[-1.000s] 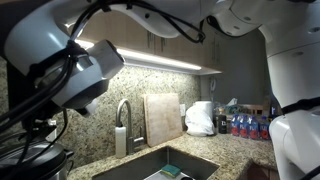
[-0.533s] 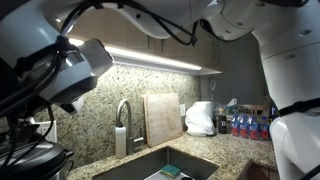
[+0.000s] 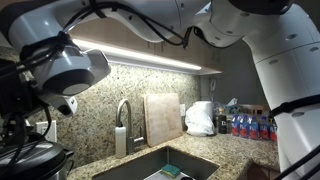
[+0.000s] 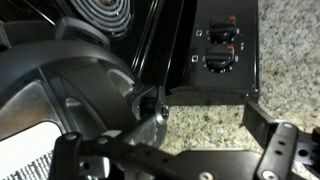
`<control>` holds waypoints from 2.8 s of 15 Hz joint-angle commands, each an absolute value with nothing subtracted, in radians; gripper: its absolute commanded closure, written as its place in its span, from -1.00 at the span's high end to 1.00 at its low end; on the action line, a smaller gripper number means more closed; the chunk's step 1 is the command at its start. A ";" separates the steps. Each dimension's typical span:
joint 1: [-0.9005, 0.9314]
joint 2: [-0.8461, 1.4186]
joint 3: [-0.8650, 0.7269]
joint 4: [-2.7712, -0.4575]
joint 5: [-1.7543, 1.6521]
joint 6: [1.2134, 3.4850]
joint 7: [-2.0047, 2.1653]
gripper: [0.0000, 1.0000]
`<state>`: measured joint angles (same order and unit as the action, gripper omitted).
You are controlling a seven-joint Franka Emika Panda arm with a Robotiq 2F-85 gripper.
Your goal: Open the cooker
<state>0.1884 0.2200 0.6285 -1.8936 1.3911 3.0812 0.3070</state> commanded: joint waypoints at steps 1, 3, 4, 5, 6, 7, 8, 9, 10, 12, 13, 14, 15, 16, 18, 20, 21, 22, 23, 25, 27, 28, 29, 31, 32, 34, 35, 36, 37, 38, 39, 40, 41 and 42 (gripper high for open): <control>0.081 0.093 0.672 -1.995 1.483 2.803 0.210 1.00; 0.064 0.020 0.637 -2.059 1.444 2.655 0.272 1.00; 0.142 -0.014 0.538 -2.083 1.429 2.598 0.304 1.00; 0.155 -0.037 0.513 -2.111 1.404 2.576 0.333 1.00; 0.175 -0.069 0.479 -2.141 1.400 2.563 0.335 1.00; 0.197 -0.093 0.448 -2.165 1.394 2.569 0.337 1.00; 0.215 -0.115 0.429 -2.183 1.410 2.605 0.293 1.00; 0.230 -0.127 0.417 -2.199 1.396 2.639 0.282 1.00; 0.242 -0.132 0.408 -2.210 1.372 2.663 0.290 1.00; 0.254 -0.147 0.384 -2.223 1.361 2.593 0.305 1.00; 0.260 -0.157 0.372 -2.230 1.363 2.541 0.300 1.00; 0.266 -0.113 0.377 -2.191 1.368 2.602 0.289 1.00; 0.270 -0.115 0.372 -2.192 1.368 2.594 0.289 1.00; 0.273 -0.114 0.370 -2.191 1.369 2.595 0.289 1.00; 0.273 -0.110 0.367 -2.190 1.369 2.595 0.289 1.00; 0.273 -0.109 0.367 -2.190 1.369 2.595 0.289 1.00; 0.273 -0.109 0.367 -2.190 1.369 2.594 0.289 1.00; 0.273 -0.109 0.367 -2.190 1.369 2.594 0.289 1.00; 0.273 -0.109 0.367 -2.190 1.369 2.594 0.289 1.00; 0.273 -0.109 0.366 -2.190 1.369 2.594 0.289 1.00; 0.276 -0.096 0.374 -2.185 1.388 2.661 0.273 1.00; 0.278 -0.076 0.375 -2.173 1.412 2.699 0.241 1.00; 0.282 -0.061 0.377 -2.162 1.424 2.744 0.221 1.00; 0.290 -0.018 0.376 -2.136 1.417 2.814 0.210 1.00; 0.277 0.002 0.391 -2.120 1.434 2.829 0.186 1.00; 0.284 0.052 0.394 -2.079 1.425 2.846 0.149 1.00; 0.287 0.073 0.396 -2.053 1.433 2.854 0.114 1.00; 0.290 0.096 0.399 -2.022 1.455 2.866 0.065 1.00; 0.294 0.123 0.404 -1.990 1.473 2.893 0.025 1.00; 0.296 0.143 0.409 -1.962 1.494 2.904 -0.014 1.00; 0.299 0.160 0.413 -1.939 1.502 2.919 -0.043 1.00; 0.302 0.176 0.415 -1.917 1.511 2.932 -0.069 1.00; 0.305 0.199 0.415 -1.896 1.513 2.939 -0.084 1.00; 0.307 0.220 0.416 -1.882 1.507 2.943 -0.088 0.50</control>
<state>0.2969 0.1574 0.4072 -1.9462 1.4631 2.9005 -0.0076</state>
